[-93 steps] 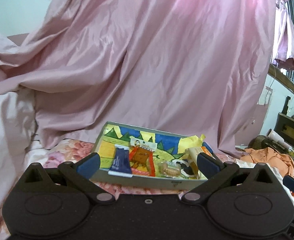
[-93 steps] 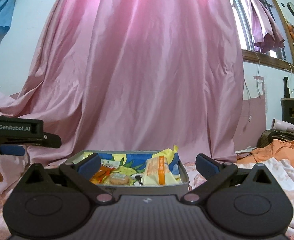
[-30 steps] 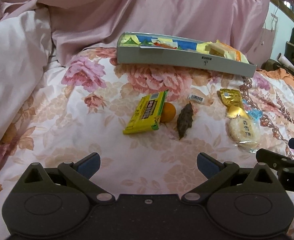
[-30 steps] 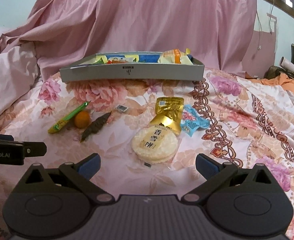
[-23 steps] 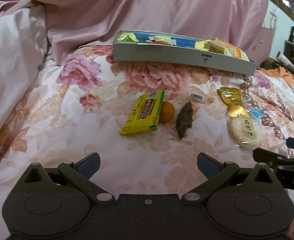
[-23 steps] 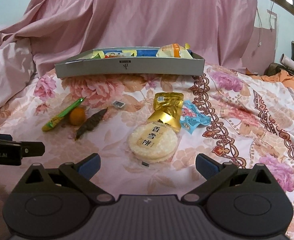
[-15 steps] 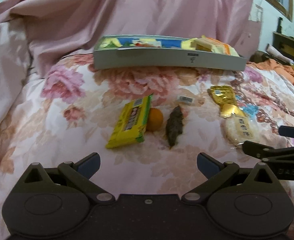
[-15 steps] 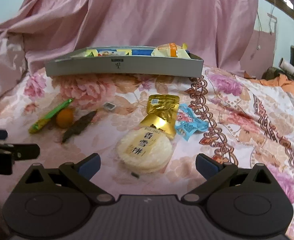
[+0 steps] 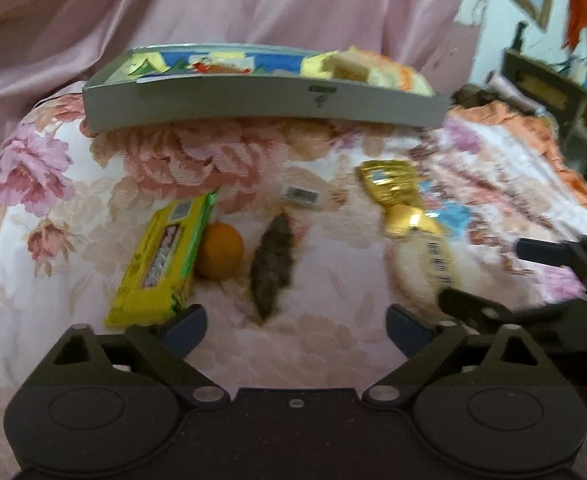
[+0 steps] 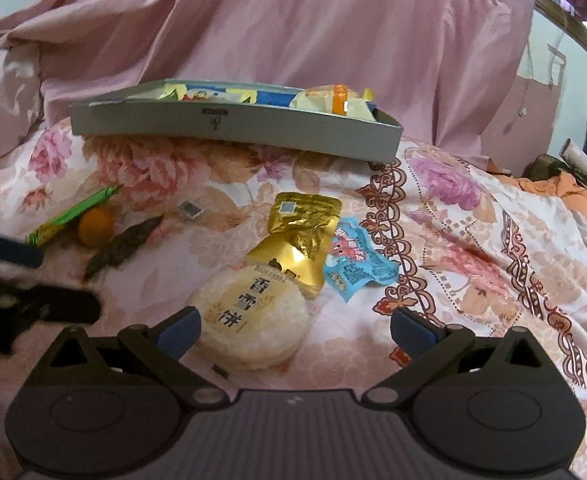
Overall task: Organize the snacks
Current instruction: 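Lower the right gripper onto the round rice cake bag while the left gripper approaches the dried fish snack, then close the right gripper on the rice cake bag while the left gripper grips the dried fish snack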
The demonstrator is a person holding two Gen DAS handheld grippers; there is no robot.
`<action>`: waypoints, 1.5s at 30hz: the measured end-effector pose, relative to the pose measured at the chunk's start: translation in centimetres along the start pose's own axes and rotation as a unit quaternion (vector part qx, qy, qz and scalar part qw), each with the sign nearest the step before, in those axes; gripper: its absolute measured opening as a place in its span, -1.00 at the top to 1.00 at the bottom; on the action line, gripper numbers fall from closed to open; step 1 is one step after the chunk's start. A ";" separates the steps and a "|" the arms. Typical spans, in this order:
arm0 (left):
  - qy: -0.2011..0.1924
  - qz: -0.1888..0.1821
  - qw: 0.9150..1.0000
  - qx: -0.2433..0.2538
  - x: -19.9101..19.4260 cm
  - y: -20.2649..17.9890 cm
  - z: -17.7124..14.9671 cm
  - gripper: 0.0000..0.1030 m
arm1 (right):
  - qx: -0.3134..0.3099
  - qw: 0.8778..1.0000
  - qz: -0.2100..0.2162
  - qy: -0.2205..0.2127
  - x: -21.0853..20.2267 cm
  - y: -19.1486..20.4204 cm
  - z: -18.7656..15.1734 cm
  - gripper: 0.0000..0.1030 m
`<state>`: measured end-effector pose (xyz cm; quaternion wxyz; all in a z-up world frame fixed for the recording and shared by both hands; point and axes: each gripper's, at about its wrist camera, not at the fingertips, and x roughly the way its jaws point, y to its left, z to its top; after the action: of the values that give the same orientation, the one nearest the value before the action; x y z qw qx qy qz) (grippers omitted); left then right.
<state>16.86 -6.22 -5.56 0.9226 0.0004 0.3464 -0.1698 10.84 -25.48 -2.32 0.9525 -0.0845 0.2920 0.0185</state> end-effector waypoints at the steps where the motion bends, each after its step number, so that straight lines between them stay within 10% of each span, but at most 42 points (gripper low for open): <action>1: 0.002 0.009 1.000 0.001 0.4 0.1 0.3 -0.75 | -0.004 1.000 0.003 0.002 0.1 0.1 0.0 -1.00; 9: -0.003 0.013 1.000 0.010 2.7 -0.1 2.3 -0.65 | -0.029 0.999 0.020 0.014 0.5 1.4 -0.5 -0.99; 18: 0.017 0.027 0.999 0.012 4.1 -0.4 2.6 0.03 | 0.004 0.999 0.052 0.012 1.5 0.8 -0.4 -0.99; 45: 0.053 0.025 0.997 -0.043 -2.3 0.7 -2.1 0.03 | 0.047 0.994 0.103 0.010 1.2 0.8 0.2 -0.37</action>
<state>14.13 -4.59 -5.70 0.9062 -0.0215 0.4016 -0.1311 11.91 -24.65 -2.97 0.9455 -0.0090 0.3091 0.1017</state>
